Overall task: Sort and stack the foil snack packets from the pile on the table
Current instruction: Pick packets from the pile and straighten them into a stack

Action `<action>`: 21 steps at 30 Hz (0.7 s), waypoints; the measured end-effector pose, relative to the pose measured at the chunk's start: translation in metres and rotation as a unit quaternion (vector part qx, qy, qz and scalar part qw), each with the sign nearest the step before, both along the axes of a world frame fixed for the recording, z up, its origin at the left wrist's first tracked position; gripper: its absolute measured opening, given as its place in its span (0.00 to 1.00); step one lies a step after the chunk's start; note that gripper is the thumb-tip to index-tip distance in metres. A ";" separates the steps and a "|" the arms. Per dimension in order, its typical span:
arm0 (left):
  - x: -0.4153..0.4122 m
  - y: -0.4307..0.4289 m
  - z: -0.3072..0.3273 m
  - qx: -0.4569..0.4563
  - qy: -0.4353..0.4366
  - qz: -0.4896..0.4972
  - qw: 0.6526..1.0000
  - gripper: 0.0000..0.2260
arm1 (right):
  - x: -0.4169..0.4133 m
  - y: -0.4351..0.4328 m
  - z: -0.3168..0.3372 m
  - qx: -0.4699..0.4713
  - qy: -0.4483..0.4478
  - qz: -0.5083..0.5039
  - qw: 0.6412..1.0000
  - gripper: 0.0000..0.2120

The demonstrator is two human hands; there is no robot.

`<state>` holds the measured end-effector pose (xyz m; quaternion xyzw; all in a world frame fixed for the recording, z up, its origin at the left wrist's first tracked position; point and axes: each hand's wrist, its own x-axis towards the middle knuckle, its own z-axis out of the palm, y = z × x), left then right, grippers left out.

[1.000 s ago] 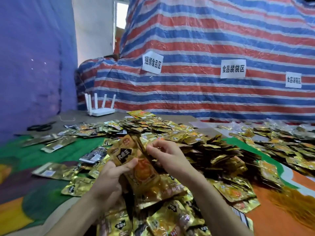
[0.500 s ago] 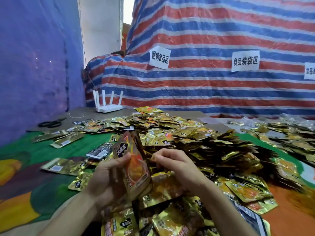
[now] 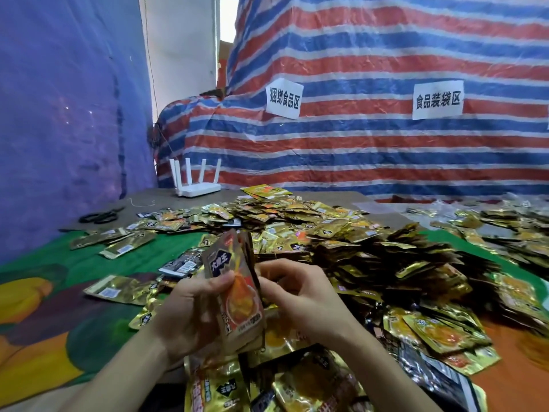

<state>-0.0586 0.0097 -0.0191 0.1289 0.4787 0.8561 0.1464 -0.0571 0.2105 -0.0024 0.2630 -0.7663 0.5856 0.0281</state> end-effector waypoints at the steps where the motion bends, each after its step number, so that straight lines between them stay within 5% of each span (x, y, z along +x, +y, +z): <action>1: 0.000 0.000 0.000 -0.011 0.008 -0.005 1.000 0.33 | 0.001 0.000 0.000 -0.008 0.002 0.004 1.000 0.09; 6: -0.003 -0.003 0.001 -0.004 0.010 -0.002 1.000 0.36 | -0.002 0.004 0.000 -0.048 0.049 -0.043 0.997 0.06; 9: -0.003 -0.001 0.002 0.006 0.008 -0.005 1.000 0.39 | -0.002 0.004 0.006 -0.157 -0.031 0.026 0.987 0.06; 12: 0.003 0.002 0.003 0.010 0.017 -0.032 0.999 0.30 | 0.003 0.004 0.013 -0.293 -0.127 0.163 0.934 0.10; 16: 0.003 0.004 0.004 0.050 0.008 -0.038 0.998 0.40 | 0.006 0.012 0.021 -0.429 -0.183 0.200 0.862 0.15; 21: 0.009 0.013 0.008 0.034 0.035 -0.054 0.997 0.31 | 0.004 0.004 0.018 -0.356 -0.149 0.143 0.911 0.15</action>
